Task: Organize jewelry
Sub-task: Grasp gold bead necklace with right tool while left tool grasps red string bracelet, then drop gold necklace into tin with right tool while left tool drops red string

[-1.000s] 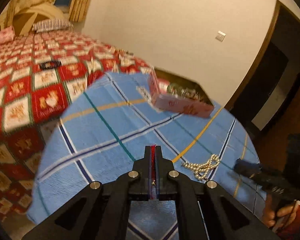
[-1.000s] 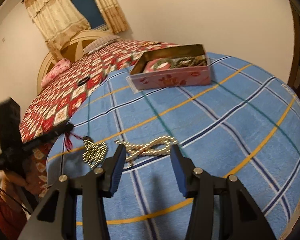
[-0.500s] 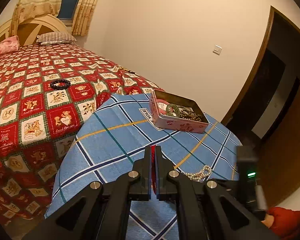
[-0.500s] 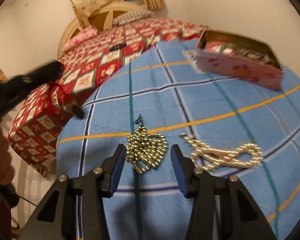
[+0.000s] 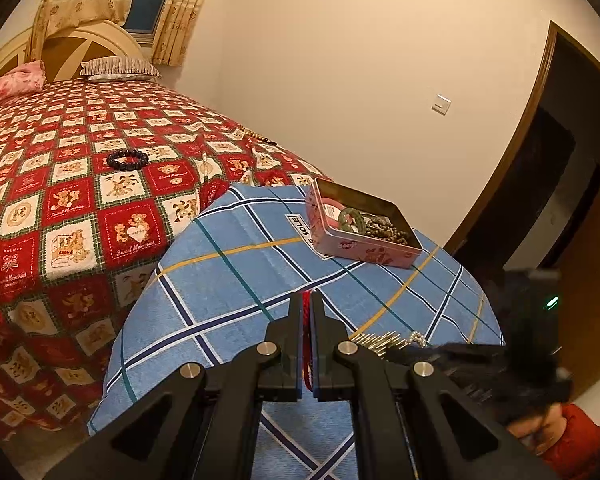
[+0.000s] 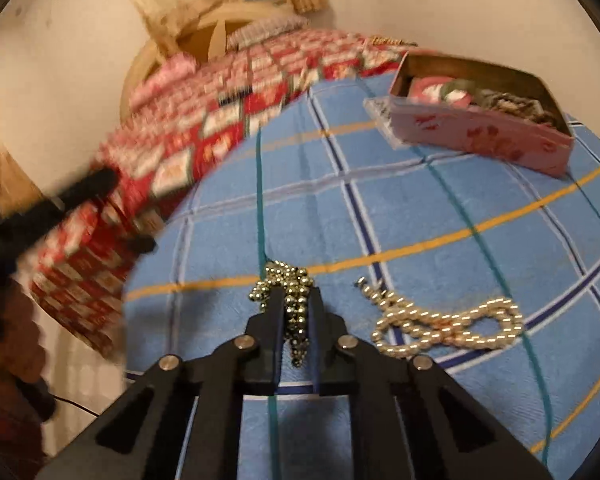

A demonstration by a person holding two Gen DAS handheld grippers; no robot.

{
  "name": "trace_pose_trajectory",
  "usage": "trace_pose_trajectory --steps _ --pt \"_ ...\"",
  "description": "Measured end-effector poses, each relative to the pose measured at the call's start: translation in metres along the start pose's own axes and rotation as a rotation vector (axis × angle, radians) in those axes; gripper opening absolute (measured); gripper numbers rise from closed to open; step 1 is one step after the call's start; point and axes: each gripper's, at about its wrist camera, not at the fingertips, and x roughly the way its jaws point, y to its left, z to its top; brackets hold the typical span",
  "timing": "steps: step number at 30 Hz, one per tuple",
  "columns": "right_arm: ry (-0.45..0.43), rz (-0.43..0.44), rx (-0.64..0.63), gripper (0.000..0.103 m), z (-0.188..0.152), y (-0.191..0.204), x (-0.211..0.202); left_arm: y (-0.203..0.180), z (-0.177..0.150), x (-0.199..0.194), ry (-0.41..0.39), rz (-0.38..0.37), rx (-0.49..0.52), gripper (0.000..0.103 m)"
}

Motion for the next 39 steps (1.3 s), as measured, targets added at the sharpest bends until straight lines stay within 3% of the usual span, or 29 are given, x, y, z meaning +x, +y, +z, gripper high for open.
trace_pose_trajectory --steps 5,9,16,24,30,39 --pt "-0.121 0.092 0.101 0.013 0.017 -0.020 -0.050 -0.005 0.003 0.003 -0.002 -0.025 0.002 0.001" --pt "-0.197 0.112 0.156 0.013 0.027 -0.036 -0.080 -0.015 0.007 0.007 -0.003 -0.049 0.022 0.001" --pt "-0.280 0.009 0.206 0.013 0.031 -0.063 -0.103 -0.040 0.014 0.030 0.026 -0.107 0.050 0.001" --pt "-0.338 -0.166 0.204 0.013 0.043 -0.094 -0.113 -0.076 0.033 0.063 0.038 -0.158 0.120 0.001" --pt "-0.373 -0.201 0.213 0.013 0.045 -0.116 -0.122 -0.089 0.046 0.084 0.028 -0.194 0.123 0.001" --pt "-0.386 -0.207 0.227 0.013 0.070 -0.135 -0.099 -0.108 0.070 0.126 0.028 -0.226 0.127 0.001"
